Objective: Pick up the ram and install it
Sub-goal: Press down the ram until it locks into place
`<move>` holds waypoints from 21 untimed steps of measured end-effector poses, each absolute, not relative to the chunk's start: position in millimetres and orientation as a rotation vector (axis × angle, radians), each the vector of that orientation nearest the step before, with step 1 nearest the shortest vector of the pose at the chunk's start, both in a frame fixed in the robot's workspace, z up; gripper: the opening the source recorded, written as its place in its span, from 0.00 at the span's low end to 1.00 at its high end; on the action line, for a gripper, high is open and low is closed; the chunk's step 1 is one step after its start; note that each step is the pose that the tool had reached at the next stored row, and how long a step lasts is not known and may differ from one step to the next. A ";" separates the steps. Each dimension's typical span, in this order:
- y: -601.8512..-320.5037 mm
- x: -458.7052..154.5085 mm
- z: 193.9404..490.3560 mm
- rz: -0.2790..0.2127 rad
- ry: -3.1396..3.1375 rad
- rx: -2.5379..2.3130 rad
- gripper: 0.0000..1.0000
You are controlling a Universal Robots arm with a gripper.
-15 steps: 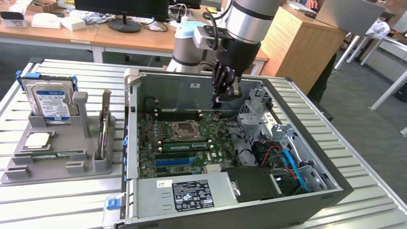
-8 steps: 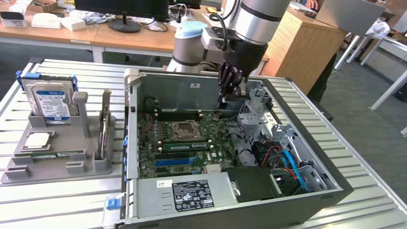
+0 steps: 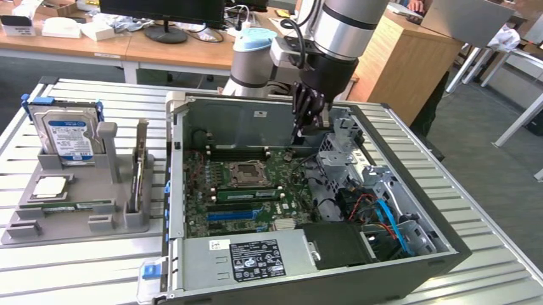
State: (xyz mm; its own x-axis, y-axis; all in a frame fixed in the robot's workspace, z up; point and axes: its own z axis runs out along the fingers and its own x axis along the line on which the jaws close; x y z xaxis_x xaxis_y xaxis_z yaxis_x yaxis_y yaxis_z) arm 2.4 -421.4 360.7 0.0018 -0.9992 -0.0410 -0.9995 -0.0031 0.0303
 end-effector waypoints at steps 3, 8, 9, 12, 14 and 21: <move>-421.4 2.4 358.4 0.079 2.213 -2.218 0.10; -421.4 2.4 353.8 0.079 2.213 -2.218 0.10; -421.4 2.4 352.9 0.079 2.213 -2.218 0.10; -421.4 2.4 350.5 0.079 2.213 -2.218 0.10; -421.4 2.4 348.9 0.079 2.213 -2.218 0.10; -421.4 2.4 344.3 0.079 2.213 -2.218 0.10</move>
